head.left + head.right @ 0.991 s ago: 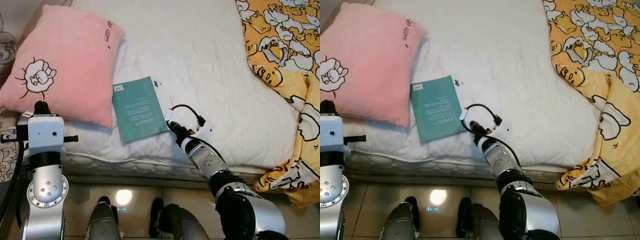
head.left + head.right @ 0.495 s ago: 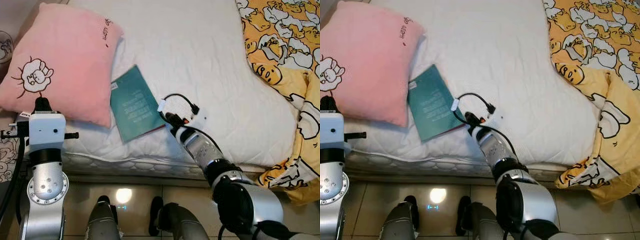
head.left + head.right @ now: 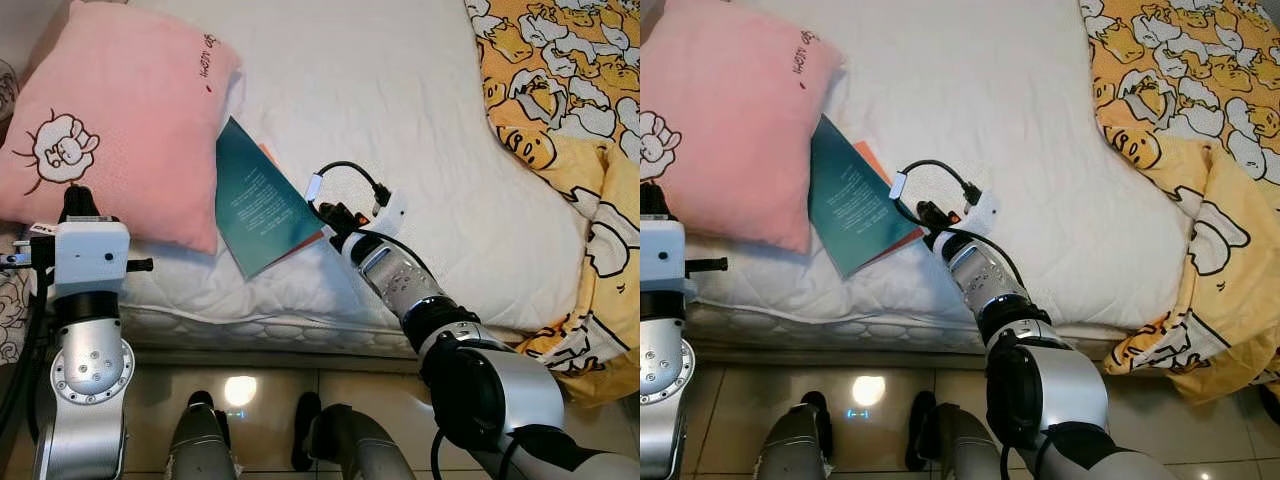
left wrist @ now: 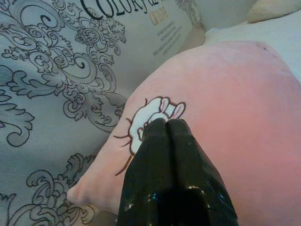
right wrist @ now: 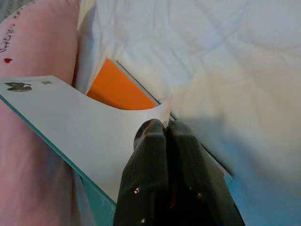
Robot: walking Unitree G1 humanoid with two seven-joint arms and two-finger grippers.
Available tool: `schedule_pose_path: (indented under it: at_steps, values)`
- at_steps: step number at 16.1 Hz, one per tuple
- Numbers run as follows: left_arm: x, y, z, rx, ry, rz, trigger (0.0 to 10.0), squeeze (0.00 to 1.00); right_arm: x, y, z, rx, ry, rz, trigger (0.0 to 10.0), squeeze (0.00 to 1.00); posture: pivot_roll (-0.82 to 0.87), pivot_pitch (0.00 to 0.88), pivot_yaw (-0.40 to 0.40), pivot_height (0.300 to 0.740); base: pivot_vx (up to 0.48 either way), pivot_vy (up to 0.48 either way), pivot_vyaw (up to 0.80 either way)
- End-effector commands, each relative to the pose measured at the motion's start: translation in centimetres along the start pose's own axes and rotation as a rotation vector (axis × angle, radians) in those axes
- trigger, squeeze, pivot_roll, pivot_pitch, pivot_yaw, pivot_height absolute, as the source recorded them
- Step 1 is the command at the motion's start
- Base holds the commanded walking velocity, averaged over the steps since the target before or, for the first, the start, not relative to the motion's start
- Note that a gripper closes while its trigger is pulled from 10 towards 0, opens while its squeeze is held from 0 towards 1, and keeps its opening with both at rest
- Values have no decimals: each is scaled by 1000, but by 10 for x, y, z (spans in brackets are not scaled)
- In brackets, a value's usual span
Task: Clean up the room
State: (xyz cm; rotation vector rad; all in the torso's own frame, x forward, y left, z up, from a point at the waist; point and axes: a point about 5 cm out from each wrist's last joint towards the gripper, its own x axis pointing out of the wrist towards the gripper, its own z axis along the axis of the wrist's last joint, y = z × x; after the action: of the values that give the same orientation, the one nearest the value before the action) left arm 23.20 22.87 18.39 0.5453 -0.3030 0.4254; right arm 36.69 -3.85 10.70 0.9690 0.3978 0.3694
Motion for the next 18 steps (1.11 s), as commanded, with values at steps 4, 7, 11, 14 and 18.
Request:
schedule_pose_path:
  at_steps: [4,7,11,14,18]
  values:
    - [-4,4,-1,24,-5,8,10000,0,5,45,-95,284,205,43,0,0,314,260,-258,740,0,0,0]
    - [-3,0,6,53,-46,-24,10000,0,1,45,-110,322,256,37,0,0,305,259,-256,740,0,0,0]
    - [3,-18,29,91,-177,-108,10000,0,-11,0,-107,164,267,-160,10000,1000,283,253,-258,740,0,0,0]
    - [7,-21,40,112,-240,-123,10000,0,-12,-5,-103,157,272,-163,10000,1000,274,252,-255,740,0,0,0]
    - [9,-19,48,138,-274,-119,10000,0,-15,-15,-93,169,246,-166,10000,1000,279,254,-258,740,0,0,0]
